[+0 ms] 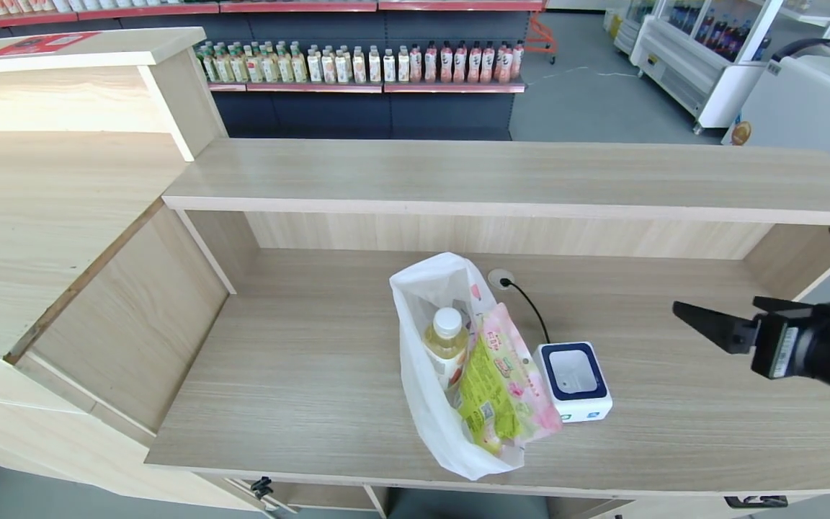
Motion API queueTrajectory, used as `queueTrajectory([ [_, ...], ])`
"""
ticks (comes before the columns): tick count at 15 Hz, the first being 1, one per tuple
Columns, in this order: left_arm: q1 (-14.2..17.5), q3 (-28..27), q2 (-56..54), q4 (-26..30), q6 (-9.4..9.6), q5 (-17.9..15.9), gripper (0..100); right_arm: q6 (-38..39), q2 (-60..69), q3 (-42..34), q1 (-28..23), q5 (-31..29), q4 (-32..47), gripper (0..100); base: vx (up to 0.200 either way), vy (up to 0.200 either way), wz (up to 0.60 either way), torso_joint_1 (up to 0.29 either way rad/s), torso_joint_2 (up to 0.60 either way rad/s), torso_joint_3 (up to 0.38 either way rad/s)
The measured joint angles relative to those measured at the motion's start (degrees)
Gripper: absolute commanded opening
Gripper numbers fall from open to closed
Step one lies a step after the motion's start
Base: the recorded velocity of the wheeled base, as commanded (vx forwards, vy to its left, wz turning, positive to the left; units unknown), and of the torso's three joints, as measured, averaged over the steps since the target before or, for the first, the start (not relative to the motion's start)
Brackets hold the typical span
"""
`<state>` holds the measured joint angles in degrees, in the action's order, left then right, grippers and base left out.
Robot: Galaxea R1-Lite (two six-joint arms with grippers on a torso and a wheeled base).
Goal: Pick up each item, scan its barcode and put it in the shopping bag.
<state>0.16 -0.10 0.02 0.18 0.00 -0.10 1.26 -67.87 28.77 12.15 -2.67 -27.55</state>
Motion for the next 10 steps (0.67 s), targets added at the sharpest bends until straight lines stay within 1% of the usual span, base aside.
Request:
queueTrajectory([
  [2,0.0,0.0,0.0,0.0,0.0,0.0,100,-1.9,11.5,-10.9,-4.8,-1.5,1.9,100,0.0,0.0,0.0,0.0,0.0,0.0],
  [4,0.0,0.0,0.0,0.0,0.0,0.0,100,-3.1,22.1,-19.7,-8.4,-1.8,4.9,100,0.0,0.0,0.0,0.0,0.0,0.0],
  [7,0.0,0.0,0.0,0.0,0.0,0.0,100,-4.0,40.6,-25.6,-11.9,-0.7,16.0,100,0.0,0.0,0.0,0.0,0.0,0.0],
  [9,0.0,0.0,0.0,0.0,0.0,0.0,100,-4.3,51.5,-27.3,-13.6,0.9,23.9,100,0.0,0.0,0.0,0.0,0.0,0.0],
  [10,0.0,0.0,0.0,0.0,0.0,0.0,100,-4.4,56.1,-27.9,-13.7,1.4,26.3,100,0.0,0.0,0.0,0.0,0.0,0.0],
])
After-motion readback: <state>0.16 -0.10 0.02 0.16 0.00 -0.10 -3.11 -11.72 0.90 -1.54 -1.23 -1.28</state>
